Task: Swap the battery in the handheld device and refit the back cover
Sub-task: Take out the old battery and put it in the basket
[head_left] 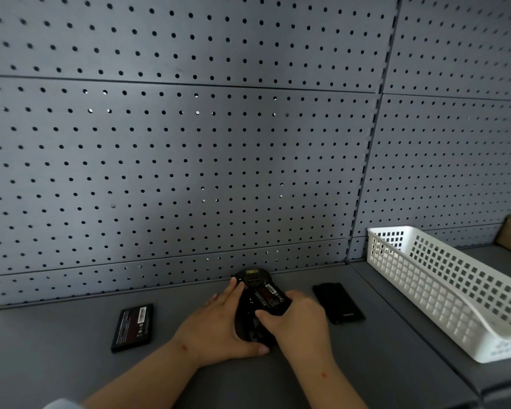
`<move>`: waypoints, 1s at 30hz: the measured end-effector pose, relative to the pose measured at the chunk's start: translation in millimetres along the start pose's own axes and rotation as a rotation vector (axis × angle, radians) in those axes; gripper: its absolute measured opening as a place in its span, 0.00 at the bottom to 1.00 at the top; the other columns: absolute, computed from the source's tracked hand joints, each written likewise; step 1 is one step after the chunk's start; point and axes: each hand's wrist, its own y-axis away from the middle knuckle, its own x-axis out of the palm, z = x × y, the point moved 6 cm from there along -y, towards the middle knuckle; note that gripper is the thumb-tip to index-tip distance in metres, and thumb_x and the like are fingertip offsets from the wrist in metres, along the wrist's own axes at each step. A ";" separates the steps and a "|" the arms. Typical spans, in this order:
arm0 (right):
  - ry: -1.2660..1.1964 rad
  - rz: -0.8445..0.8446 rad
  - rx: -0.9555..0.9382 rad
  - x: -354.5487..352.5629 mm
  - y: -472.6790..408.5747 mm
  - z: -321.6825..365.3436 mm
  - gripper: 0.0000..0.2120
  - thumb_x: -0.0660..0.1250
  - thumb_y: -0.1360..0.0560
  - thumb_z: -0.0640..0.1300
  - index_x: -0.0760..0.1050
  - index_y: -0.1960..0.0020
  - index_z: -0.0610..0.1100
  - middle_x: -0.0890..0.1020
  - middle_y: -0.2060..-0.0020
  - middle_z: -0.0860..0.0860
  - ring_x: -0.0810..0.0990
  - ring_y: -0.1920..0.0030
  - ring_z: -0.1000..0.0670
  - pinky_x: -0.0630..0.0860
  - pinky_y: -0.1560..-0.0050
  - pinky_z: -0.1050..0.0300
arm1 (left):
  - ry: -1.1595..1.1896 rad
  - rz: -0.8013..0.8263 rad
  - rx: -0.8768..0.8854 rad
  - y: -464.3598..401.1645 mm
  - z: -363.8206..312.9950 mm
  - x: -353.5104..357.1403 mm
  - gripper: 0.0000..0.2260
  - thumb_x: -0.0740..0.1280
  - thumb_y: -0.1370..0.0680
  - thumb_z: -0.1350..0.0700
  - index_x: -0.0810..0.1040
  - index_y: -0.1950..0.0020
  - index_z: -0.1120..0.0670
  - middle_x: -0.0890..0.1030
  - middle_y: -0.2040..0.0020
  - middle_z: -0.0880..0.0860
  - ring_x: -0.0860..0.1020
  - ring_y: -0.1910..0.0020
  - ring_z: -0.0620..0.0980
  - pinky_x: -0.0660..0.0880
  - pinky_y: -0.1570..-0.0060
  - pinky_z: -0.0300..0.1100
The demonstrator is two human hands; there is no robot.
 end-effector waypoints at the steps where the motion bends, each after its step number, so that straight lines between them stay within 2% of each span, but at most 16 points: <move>1: -0.028 0.002 -0.005 -2.0 -0.1 -1.0 0.18 0.74 0.35 0.53 0.78 0.52 0.43 0.82 0.54 0.48 0.80 0.52 0.50 0.72 0.59 0.64 | 0.003 0.000 0.004 0.5 -0.9 -0.6 0.62 0.53 0.53 0.19 0.37 0.26 0.47 0.38 0.24 0.45 0.45 0.24 0.49 0.47 0.26 0.44; 5: -0.152 0.022 -0.048 -13.6 -0.7 -3.9 0.14 0.75 0.36 0.52 0.79 0.54 0.47 0.83 0.60 0.52 0.80 0.59 0.56 0.70 0.65 0.73 | 0.020 0.015 0.020 4.2 -5.4 -5.3 0.61 0.56 0.51 0.21 0.36 0.26 0.48 0.38 0.24 0.45 0.46 0.25 0.47 0.48 0.27 0.41; 9: -0.303 0.063 -0.069 -27.9 -3.5 -8.0 0.14 0.77 0.37 0.48 0.75 0.54 0.54 0.81 0.62 0.57 0.80 0.57 0.58 0.73 0.58 0.72 | 0.079 0.017 0.029 6.3 -9.8 -12.1 0.63 0.56 0.52 0.20 0.38 0.26 0.49 0.40 0.23 0.46 0.48 0.25 0.43 0.52 0.28 0.37; 12: -0.395 0.083 -0.065 -37.8 -6.8 -13.4 0.19 0.77 0.37 0.45 0.76 0.49 0.52 0.80 0.60 0.60 0.80 0.54 0.60 0.74 0.54 0.71 | 0.136 -0.003 0.047 9.7 -16.2 -18.4 0.60 0.64 0.48 0.24 0.42 0.25 0.49 0.50 0.23 0.47 0.55 0.28 0.41 0.53 0.34 0.29; 15: -0.449 0.096 -0.090 -51.4 -10.1 -16.7 0.18 0.78 0.38 0.44 0.74 0.56 0.59 0.81 0.59 0.60 0.80 0.54 0.61 0.76 0.52 0.69 | 0.176 -0.093 0.083 8.9 -24.0 -30.3 0.47 0.73 0.37 0.38 0.51 0.26 0.48 0.64 0.28 0.45 0.62 0.37 0.35 0.55 0.46 0.18; 16: -0.462 0.101 -0.098 -56.2 -11.0 -17.2 0.19 0.78 0.38 0.43 0.73 0.57 0.61 0.81 0.60 0.61 0.80 0.54 0.62 0.75 0.54 0.69 | 0.181 -0.116 0.093 7.7 -27.8 -34.4 0.46 0.73 0.37 0.38 0.52 0.26 0.47 0.65 0.29 0.45 0.64 0.37 0.36 0.56 0.46 0.18; 19: -0.511 0.099 -0.112 -71.6 -15.3 -20.8 0.20 0.79 0.40 0.44 0.75 0.55 0.60 0.84 0.56 0.58 0.82 0.53 0.60 0.78 0.49 0.65 | 0.181 -0.129 0.110 -0.8 -40.0 -40.6 0.53 0.68 0.46 0.27 0.56 0.26 0.47 0.67 0.29 0.46 0.66 0.34 0.40 0.62 0.34 0.34; 21: -0.546 0.098 -0.131 -84.6 -17.0 -21.9 0.20 0.79 0.40 0.42 0.76 0.55 0.59 0.84 0.55 0.57 0.82 0.52 0.58 0.78 0.48 0.64 | 0.184 -0.137 0.122 -7.7 -47.9 -42.0 0.55 0.64 0.49 0.22 0.57 0.27 0.46 0.69 0.30 0.45 0.67 0.33 0.40 0.65 0.32 0.42; 23: -0.568 0.090 -0.155 -100.2 -19.1 -22.7 0.20 0.79 0.39 0.42 0.76 0.56 0.60 0.84 0.55 0.57 0.82 0.52 0.58 0.78 0.48 0.65 | 0.178 -0.153 0.153 -11.4 -60.8 -45.6 0.52 0.63 0.48 0.22 0.59 0.28 0.44 0.68 0.30 0.44 0.67 0.33 0.40 0.66 0.32 0.43; 25: -0.579 0.082 -0.166 -116.6 -22.1 -25.7 0.19 0.79 0.40 0.41 0.77 0.57 0.60 0.84 0.55 0.57 0.82 0.52 0.58 0.77 0.47 0.63 | 0.189 -0.159 0.193 -13.0 -78.6 -49.8 0.47 0.67 0.46 0.25 0.61 0.31 0.40 0.69 0.31 0.41 0.68 0.35 0.38 0.67 0.33 0.40; 27: -0.599 0.069 -0.159 -132.6 -25.4 -32.1 0.20 0.79 0.40 0.41 0.79 0.52 0.56 0.85 0.54 0.56 0.83 0.51 0.57 0.77 0.47 0.62 | 0.201 -0.166 0.206 -17.4 -92.9 -51.8 0.43 0.69 0.43 0.31 0.61 0.31 0.40 0.69 0.32 0.42 0.72 0.41 0.38 0.68 0.36 0.38; 28: -0.606 0.059 -0.156 -140.5 -27.2 -36.0 0.22 0.79 0.40 0.41 0.79 0.48 0.53 0.85 0.54 0.55 0.83 0.51 0.56 0.77 0.47 0.62 | 0.205 -0.165 0.208 -20.4 -99.5 -51.9 0.45 0.69 0.43 0.30 0.61 0.29 0.43 0.69 0.30 0.43 0.72 0.41 0.38 0.68 0.36 0.38; 30: -0.616 0.035 -0.152 -156.3 -30.6 -44.3 0.26 0.79 0.41 0.42 0.79 0.44 0.48 0.86 0.54 0.53 0.83 0.51 0.56 0.78 0.46 0.61 | 0.217 -0.163 0.219 -28.8 -111.0 -49.9 0.53 0.66 0.48 0.25 0.59 0.28 0.46 0.66 0.28 0.44 0.68 0.35 0.39 0.64 0.32 0.40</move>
